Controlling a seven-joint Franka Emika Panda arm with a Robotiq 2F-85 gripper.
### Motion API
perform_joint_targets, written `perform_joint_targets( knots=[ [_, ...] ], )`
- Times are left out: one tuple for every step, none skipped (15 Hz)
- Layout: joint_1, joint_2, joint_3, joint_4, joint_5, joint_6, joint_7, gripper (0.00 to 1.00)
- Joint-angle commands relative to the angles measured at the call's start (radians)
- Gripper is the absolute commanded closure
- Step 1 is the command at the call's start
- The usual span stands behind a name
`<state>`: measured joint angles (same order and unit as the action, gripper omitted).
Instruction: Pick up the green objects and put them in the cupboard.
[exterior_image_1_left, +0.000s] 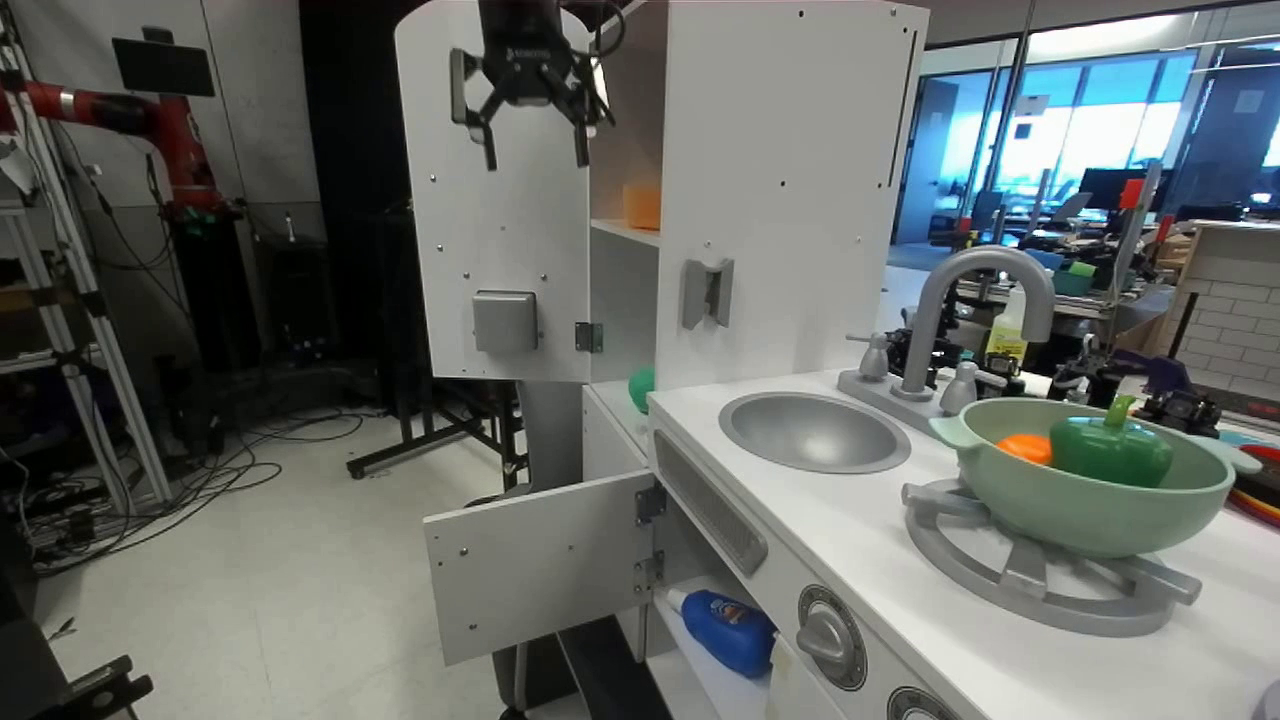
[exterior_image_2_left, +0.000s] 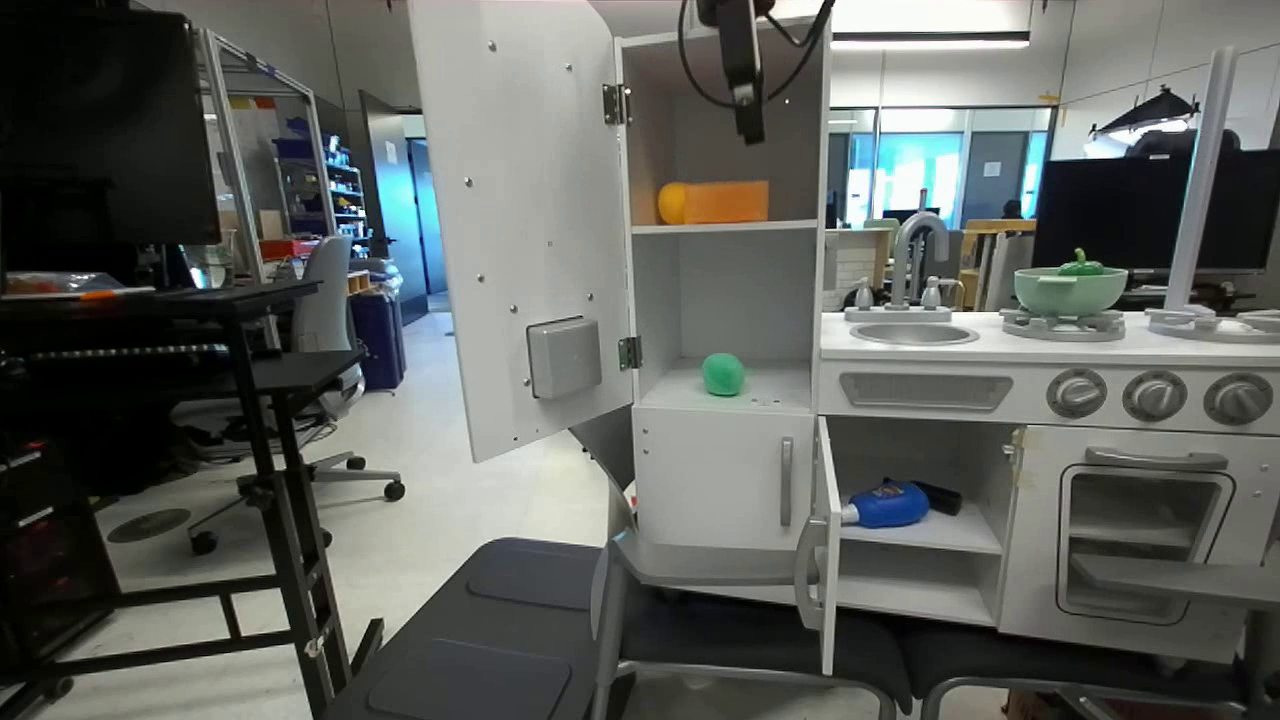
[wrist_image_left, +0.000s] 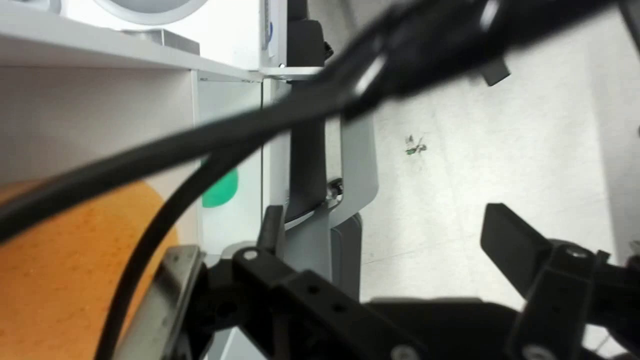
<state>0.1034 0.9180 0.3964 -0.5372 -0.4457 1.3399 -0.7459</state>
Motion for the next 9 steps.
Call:
perform_joint_targets(
  knots=[
    [0.0,-0.119,0.055,-0.054,0.048,-0.149,-0.061,0.0],
    [0.002,-0.142,0.067,-0.063,0.054,-0.168,-0.062,0.0],
    [0.001,-0.165,0.078,-0.067,0.06,-0.19,-0.051,0.0],
    [-0.007,-0.185,0.085,-0.072,0.065,-0.195,-0.033,0.0],
    [-0.01,-0.201,0.088,-0.074,0.066,-0.194,-0.011,0.0],
    [-0.024,-0.22,0.085,-0.071,0.066,-0.194,0.009,0.0],
    [-0.047,-0.234,0.073,-0.078,0.06,-0.161,0.051,0.0],
    [-0.059,-0.248,0.07,-0.082,0.056,-0.168,0.067,0.0],
    [-0.072,-0.266,0.065,-0.092,0.047,-0.182,0.078,0.0]
  ],
)
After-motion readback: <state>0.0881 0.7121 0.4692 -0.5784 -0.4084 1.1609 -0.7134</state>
